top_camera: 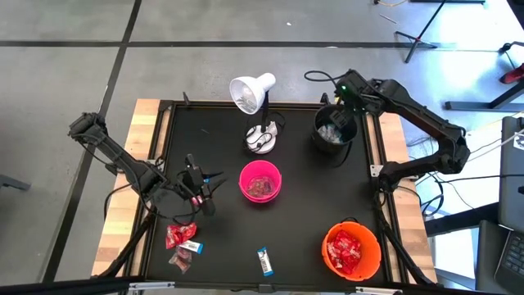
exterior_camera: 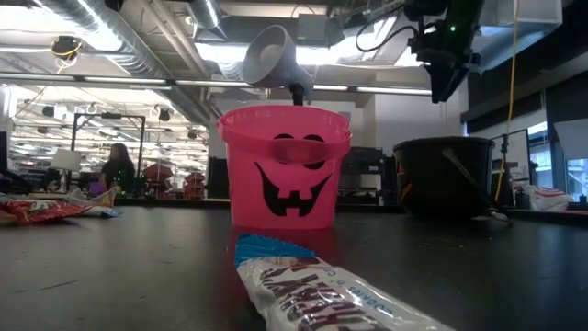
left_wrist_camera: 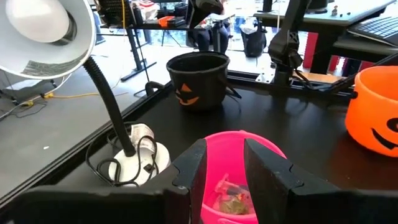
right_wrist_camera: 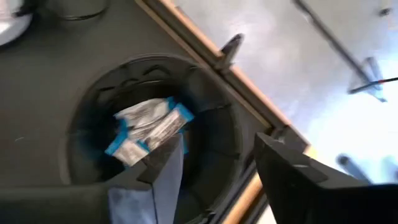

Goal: Sort candy
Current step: Put the white chocolate bar into the black bucket

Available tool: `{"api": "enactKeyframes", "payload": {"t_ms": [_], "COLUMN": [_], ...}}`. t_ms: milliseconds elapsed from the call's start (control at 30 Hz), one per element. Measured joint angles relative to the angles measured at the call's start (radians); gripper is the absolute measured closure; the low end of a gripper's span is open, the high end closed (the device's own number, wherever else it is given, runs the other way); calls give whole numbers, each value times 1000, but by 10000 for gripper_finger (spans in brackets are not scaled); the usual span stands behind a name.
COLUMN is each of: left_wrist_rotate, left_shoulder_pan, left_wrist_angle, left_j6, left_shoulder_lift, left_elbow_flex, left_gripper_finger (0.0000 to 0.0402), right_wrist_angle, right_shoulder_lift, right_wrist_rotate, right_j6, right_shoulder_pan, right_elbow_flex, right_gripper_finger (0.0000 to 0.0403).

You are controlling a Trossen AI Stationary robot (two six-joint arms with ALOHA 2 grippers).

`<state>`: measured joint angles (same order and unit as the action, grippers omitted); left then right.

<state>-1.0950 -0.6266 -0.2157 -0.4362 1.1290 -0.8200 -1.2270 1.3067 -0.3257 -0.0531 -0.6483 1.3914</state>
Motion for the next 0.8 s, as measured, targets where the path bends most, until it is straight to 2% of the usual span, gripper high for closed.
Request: {"api": "enactKeyframes", "payload": {"t_ms": [133,200,367,500,667,800], "left_wrist_rotate": [51,133,315,433,552,715], "left_shoulder_pan": [0,0,-12,-1,22,55], "left_wrist_angle": [29,143,512,689,698,611], "left_j6": [17,82,454,653,764,810], "left_shoulder_lift": [0,16,137,256,382,469], "left_elbow_flex": [0,0,0,0,-73,-173], "left_gripper_finger": [304,304,304,304,304,304], "right_wrist_angle": [-35,-65,-85,-85,-74,-43], "right_shoulder_lift": [0,-6,-46,-84,-116,-125], "right_wrist_rotate": [89,102,96,108,108,108], "right_j6": [5,7,-3,-39,-126,-177], "right_shoulder_pan": [0,8,108,237,411,541], "right_elbow_flex": [21,52,142,241,362,425], "right_gripper_finger": [197,199,213,221,221,221]}}
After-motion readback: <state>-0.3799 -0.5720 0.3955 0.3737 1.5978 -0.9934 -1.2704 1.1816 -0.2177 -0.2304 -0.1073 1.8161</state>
